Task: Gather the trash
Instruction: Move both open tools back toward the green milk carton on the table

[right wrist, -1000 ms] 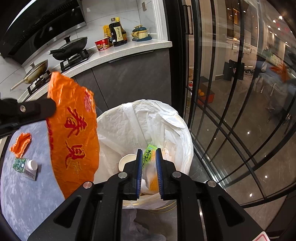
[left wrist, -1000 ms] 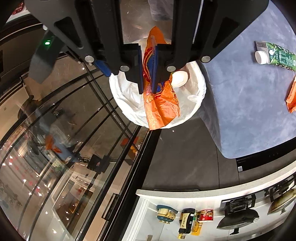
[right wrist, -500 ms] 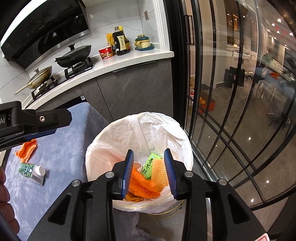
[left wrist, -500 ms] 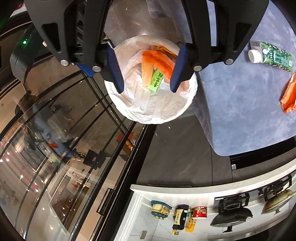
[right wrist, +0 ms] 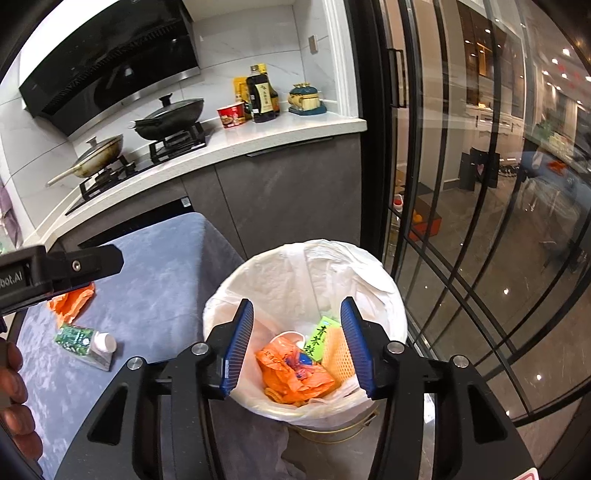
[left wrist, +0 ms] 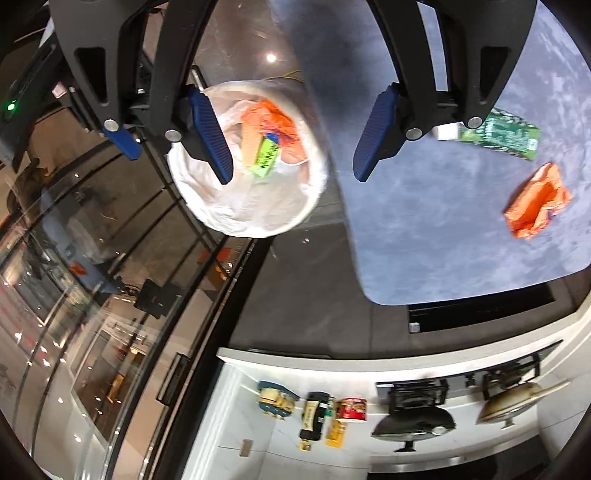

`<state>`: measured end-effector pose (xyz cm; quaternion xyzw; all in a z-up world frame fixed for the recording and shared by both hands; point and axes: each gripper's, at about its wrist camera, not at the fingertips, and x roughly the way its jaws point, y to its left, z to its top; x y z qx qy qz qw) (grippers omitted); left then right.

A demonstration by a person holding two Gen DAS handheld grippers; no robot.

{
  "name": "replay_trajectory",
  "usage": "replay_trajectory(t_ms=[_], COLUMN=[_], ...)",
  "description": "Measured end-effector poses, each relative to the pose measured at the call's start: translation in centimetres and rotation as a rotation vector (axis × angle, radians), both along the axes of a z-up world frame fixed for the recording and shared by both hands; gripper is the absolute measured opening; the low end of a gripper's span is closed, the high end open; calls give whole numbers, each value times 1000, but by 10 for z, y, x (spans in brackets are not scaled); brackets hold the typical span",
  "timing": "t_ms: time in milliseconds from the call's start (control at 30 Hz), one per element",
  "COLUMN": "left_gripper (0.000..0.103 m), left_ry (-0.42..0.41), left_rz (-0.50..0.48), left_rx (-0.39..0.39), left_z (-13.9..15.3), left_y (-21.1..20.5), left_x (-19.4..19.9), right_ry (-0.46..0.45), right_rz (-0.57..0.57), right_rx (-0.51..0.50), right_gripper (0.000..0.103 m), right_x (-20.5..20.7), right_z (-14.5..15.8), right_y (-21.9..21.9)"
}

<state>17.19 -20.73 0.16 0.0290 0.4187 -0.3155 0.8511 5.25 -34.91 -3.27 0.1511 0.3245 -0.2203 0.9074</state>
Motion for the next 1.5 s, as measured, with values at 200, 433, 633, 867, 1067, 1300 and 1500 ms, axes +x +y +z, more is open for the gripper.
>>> replay_trajectory(t_ms=[200, 433, 633, 867, 1067, 1300, 1500], left_gripper=[64, 68, 72, 75, 90, 94, 94], left_ry=[-6, -20, -38, -29, -19, -5, -1], left_rz=[48, 91, 155, 250, 355, 436, 463], left_rx=[9, 24, 46, 61, 75, 94, 130], left_z=[1, 2, 1, -3, -10, -18, -28], left_y=[26, 57, 95, 149, 197, 242, 268], left_x=[5, 8, 14, 29, 41, 55, 66], right_ry=[-8, -14, 0, 17, 27, 43, 82], right_rz=[33, 94, 167, 248, 320, 416, 555], right_rx=[-5, -11, -23, -30, -57, -55, -59], right_gripper=[50, 56, 56, 56, 62, 72, 76], right_x=[5, 14, 28, 47, 61, 80, 106], right_z=[6, 11, 12, 11, 9, 1, -13], right_y=[20, 51, 82, 119, 150, 182, 207])
